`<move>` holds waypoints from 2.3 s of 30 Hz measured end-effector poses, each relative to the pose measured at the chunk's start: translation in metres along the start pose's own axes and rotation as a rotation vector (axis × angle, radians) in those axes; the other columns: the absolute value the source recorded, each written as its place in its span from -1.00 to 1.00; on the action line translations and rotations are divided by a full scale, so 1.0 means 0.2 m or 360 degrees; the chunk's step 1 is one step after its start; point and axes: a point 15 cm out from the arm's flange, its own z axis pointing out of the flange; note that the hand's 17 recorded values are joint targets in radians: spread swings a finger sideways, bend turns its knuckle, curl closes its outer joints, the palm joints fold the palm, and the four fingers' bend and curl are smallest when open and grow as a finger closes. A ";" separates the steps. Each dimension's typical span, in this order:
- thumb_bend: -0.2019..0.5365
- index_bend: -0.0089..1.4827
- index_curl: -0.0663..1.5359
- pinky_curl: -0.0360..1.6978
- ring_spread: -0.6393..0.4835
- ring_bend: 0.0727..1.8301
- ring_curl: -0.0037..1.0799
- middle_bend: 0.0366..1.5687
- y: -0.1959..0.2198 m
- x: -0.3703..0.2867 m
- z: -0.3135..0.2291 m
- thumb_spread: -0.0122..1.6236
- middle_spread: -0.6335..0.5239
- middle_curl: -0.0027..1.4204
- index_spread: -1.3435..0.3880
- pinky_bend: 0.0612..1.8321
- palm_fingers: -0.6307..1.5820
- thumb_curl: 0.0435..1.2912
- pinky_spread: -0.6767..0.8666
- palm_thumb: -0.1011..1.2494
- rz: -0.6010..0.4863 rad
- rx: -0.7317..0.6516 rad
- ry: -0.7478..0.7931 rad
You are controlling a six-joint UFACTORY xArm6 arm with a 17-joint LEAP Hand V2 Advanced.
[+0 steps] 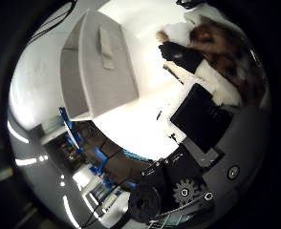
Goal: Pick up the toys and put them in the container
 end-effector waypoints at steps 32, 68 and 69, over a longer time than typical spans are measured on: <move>-0.49 0.32 0.23 0.24 -0.30 0.43 0.48 0.49 -0.07 -0.97 -0.89 0.39 -0.27 0.36 0.23 0.30 0.54 -0.08 -0.42 0.67 -0.0333 0.0410 -0.0017; -0.50 -0.70 -0.36 -0.36 0.45 -0.47 -0.44 -0.65 -0.22 -1.03 -0.77 0.50 0.08 -0.41 0.06 -0.41 -0.28 -0.51 0.49 0.19 -0.0374 0.0381 -0.0053; -0.50 -0.71 -0.37 -0.38 0.46 -0.48 -0.46 -0.66 -0.21 -1.01 -0.78 0.50 0.09 -0.43 0.06 -0.43 -0.27 -0.52 0.50 0.19 -0.0367 0.0378 -0.0063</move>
